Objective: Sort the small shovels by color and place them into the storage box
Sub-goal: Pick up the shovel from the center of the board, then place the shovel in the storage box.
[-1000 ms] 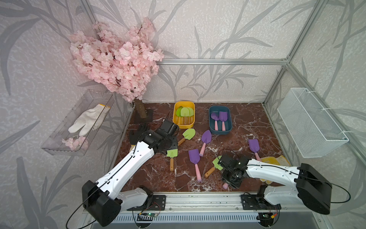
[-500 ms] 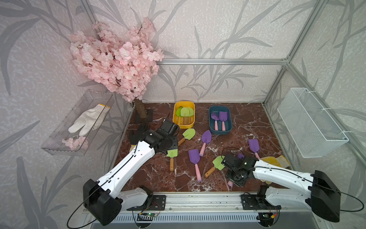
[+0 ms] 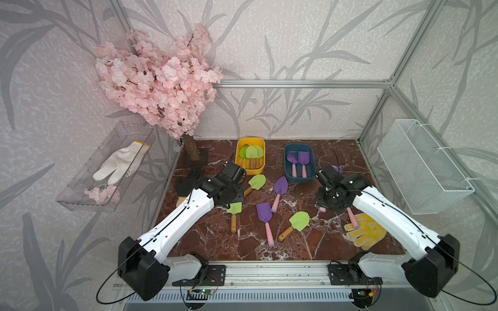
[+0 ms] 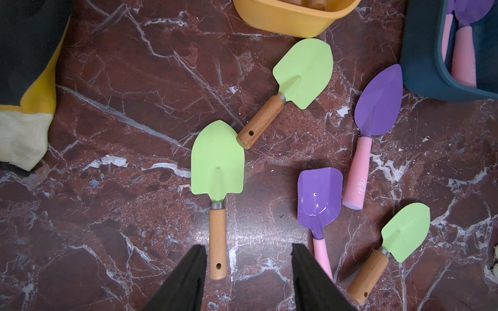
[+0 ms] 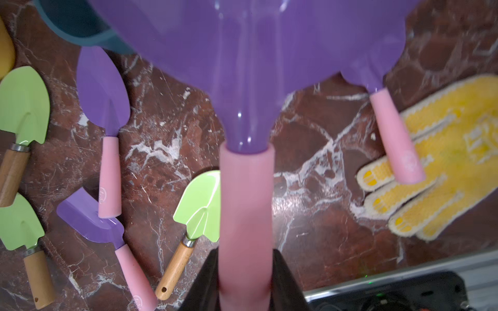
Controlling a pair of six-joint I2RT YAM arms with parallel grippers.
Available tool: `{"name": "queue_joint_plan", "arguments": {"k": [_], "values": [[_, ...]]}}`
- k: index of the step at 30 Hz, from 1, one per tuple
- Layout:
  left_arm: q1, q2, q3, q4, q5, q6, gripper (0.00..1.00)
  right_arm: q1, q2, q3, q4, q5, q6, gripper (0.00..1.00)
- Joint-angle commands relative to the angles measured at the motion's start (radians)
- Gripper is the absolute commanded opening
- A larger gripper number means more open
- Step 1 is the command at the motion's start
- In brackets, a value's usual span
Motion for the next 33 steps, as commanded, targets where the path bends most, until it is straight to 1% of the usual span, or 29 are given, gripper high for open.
{"name": "queue_joint_plan", "arguments": {"k": [1,4,7,9,12,17,22,26,33], "values": [[-0.001,0.011,0.018,0.006,0.004,0.009,0.55,-0.062,0.079,0.112,0.0,-0.068,-0.29,0.26],[-0.001,0.019,0.024,0.005,0.006,0.009,0.55,-0.112,0.202,0.243,-0.031,-0.139,-0.392,0.26],[-0.002,0.027,0.038,-0.001,0.004,0.011,0.55,-0.134,0.305,0.356,-0.053,-0.173,-0.476,0.26],[-0.002,0.03,0.046,-0.005,0.004,0.011,0.55,-0.148,0.362,0.426,-0.062,-0.186,-0.52,0.26],[-0.001,0.035,0.055,-0.009,0.006,0.011,0.55,-0.168,0.484,0.551,-0.098,-0.2,-0.56,0.26],[-0.002,0.048,0.069,-0.023,0.001,0.019,0.55,-0.189,0.643,0.714,-0.099,-0.199,-0.551,0.25],[-0.001,0.075,0.091,-0.04,-0.003,0.025,0.55,-0.214,0.79,0.838,-0.093,-0.219,-0.488,0.25],[-0.002,0.088,0.104,-0.044,0.0,0.025,0.56,-0.225,0.888,0.939,-0.113,-0.224,-0.447,0.24],[-0.001,0.104,0.108,-0.048,0.003,0.027,0.56,-0.229,1.028,1.093,-0.169,-0.215,-0.428,0.24]]}}
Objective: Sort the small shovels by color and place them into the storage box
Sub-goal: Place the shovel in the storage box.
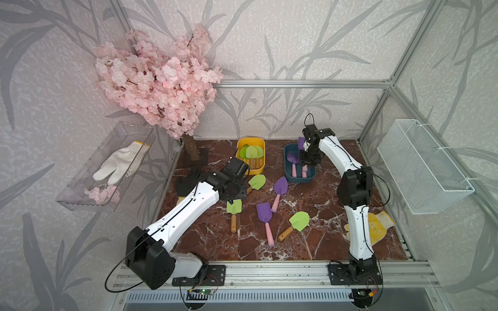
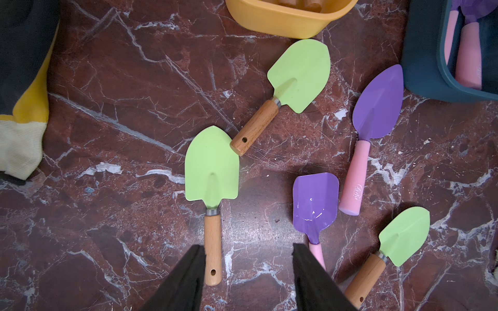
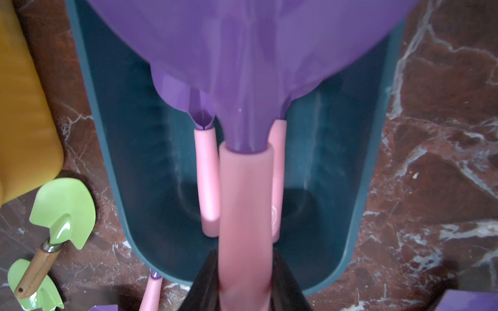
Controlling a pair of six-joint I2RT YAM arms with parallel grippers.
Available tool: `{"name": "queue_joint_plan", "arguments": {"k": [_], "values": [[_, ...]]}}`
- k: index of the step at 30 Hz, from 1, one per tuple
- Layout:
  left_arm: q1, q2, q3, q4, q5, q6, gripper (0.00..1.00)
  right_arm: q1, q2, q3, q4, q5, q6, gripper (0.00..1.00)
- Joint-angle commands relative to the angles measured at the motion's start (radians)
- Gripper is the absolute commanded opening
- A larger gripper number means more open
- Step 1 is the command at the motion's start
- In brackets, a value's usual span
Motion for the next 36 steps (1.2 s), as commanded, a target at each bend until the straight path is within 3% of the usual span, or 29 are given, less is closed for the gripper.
{"name": "queue_joint_plan", "arguments": {"k": [1,36], "values": [[-0.001,0.013,0.031,-0.023,-0.001,0.01,0.56,-0.002,0.04,0.074,-0.06,0.005,0.018,0.24],[-0.001,0.059,0.027,-0.007,0.012,0.024,0.58,-0.005,0.187,0.118,-0.076,0.038,0.005,0.24]]}}
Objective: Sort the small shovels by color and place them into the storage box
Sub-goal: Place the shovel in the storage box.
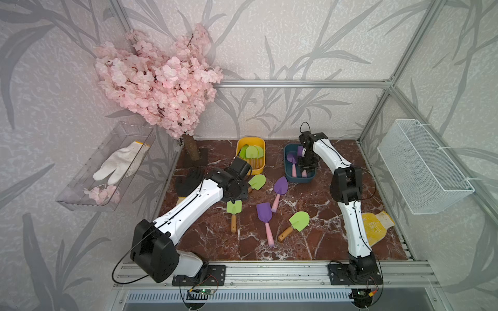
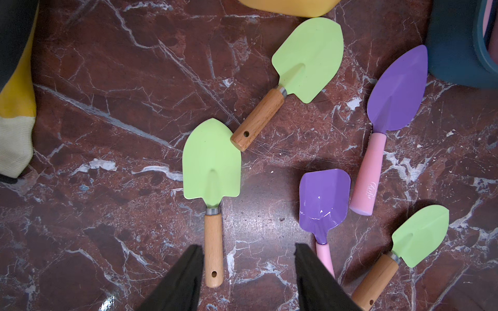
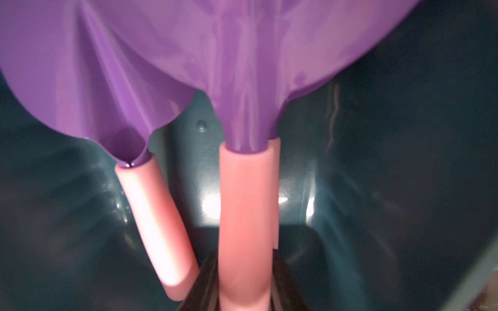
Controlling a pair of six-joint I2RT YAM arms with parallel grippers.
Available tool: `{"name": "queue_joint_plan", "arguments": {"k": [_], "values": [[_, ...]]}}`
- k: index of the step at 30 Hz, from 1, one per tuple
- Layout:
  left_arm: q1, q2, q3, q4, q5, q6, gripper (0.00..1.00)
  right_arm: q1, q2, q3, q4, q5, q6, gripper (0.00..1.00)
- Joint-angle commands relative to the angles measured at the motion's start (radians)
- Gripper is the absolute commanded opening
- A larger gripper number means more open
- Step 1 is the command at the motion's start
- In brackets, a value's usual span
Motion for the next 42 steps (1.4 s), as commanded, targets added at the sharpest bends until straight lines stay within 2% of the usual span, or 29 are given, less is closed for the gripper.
{"name": "queue_joint_plan", "arguments": {"k": [1,23,42], "values": [[-0.001,0.01,0.027,-0.007,0.003,0.015,0.58,0.008,0.039,0.055,-0.031,0.009,-0.004,0.24],[-0.001,0.01,0.021,-0.009,0.001,0.016,0.58,0.032,0.094,0.141,-0.087,0.01,-0.018,0.25],[-0.001,0.002,0.01,-0.007,-0.002,0.014,0.58,0.038,0.108,0.125,-0.092,0.006,-0.009,0.35]]}}
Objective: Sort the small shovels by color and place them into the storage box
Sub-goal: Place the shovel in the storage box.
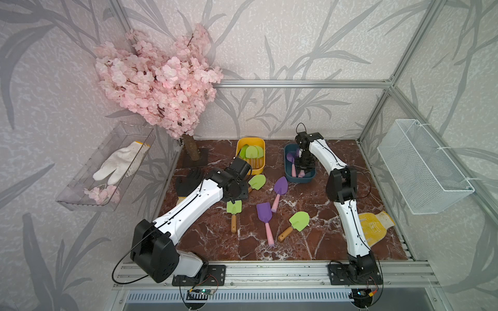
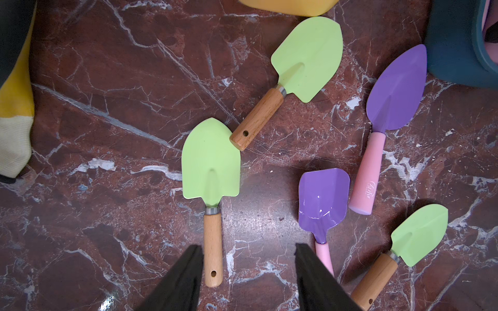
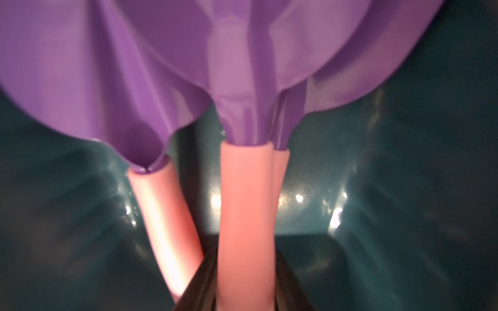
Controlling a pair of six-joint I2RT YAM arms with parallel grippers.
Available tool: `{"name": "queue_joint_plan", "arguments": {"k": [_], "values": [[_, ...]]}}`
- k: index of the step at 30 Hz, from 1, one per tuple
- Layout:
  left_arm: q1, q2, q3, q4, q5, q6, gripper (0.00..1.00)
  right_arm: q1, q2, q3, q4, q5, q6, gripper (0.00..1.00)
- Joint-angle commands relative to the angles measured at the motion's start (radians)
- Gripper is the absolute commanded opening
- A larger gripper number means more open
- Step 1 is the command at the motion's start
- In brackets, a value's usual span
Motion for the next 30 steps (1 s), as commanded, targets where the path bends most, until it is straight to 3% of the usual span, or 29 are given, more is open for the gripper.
{"name": "queue_joint_plan", "arguments": {"k": [1,17,30], "values": [[-0.002,0.002,0.01,-0.007,-0.004,0.013,0.58,0.006,0.027,0.008,-0.026,0.004,-0.001,0.35],[-0.002,-0.002,0.007,-0.007,-0.007,0.012,0.59,0.003,0.021,0.03,-0.034,0.019,0.002,0.36],[-0.001,-0.033,0.027,-0.03,-0.011,0.003,0.59,-0.011,-0.066,0.141,-0.104,0.061,0.015,0.54]]}}
